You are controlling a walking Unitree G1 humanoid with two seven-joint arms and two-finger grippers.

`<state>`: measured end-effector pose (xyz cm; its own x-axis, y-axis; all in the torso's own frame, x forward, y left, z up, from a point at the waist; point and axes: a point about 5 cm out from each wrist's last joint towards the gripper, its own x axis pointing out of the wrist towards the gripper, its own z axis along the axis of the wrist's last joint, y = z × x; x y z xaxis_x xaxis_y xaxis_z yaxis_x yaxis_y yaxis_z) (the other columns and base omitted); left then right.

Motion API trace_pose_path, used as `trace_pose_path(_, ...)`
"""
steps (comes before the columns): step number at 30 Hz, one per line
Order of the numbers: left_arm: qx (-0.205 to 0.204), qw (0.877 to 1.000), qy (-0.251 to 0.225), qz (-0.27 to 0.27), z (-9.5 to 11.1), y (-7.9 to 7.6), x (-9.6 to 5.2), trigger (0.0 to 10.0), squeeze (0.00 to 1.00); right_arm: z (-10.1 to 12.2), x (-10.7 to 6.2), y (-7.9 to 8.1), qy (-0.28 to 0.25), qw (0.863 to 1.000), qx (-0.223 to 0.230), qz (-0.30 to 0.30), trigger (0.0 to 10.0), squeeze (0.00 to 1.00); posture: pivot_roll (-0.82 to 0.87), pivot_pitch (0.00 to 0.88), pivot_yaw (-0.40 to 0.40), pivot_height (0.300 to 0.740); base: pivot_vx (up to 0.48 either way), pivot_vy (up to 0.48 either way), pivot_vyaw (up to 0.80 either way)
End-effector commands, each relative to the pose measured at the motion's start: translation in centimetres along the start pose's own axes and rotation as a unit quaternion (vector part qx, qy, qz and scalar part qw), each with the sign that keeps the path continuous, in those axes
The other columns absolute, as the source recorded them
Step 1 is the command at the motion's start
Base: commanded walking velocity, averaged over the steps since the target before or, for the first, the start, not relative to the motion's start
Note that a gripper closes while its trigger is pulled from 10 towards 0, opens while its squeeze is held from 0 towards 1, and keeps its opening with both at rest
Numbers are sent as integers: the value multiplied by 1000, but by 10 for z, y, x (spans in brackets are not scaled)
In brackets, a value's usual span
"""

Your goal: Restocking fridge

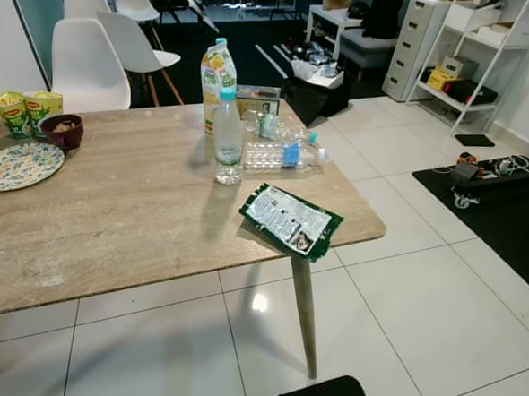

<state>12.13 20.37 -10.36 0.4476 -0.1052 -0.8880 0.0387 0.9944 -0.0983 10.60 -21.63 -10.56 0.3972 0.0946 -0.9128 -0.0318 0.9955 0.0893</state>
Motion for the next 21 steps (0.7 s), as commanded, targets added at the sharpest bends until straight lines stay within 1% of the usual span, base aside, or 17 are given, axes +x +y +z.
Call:
trace_pose_path(1, -2, 1000, 11, 4, -5, 2, -1, 10000, 0, -2, -1, -2, 0, 1000, 2, -3, 10000, 0, -7, 0, 15, 740, 0, -472, 0)
trace_pose_path(6, 3, 1000, 11, 9, -5, 2, -1, 10000, 0, -2, -1, -1, 2, 1000, 1, -1, 10000, 0, -5, 0, 16, 740, 0, -477, 0)
trace_pose_path(11, -4, 1000, 8, 19, -5, 4, -1, 10000, 0, -2, 0, 1, 3, 1000, 0, 0, 10000, 0, -5, 0, 19, 740, 0, 0, 0)
trace_pose_path(13, 1, 1000, 9, 22, -5, 4, -1, 10000, 0, -2, 0, 1, 3, 1000, 1, 1, 10000, 0, -4, 0, 20, 740, 0, 0, 0)
trace_pose_path(21, -2, 1000, 6, 18, -5, 4, -1, 10000, 0, -2, 1, 3, 1, 1000, 4, 3, 10000, 0, -4, 0, 23, 740, 0, 0, 0)
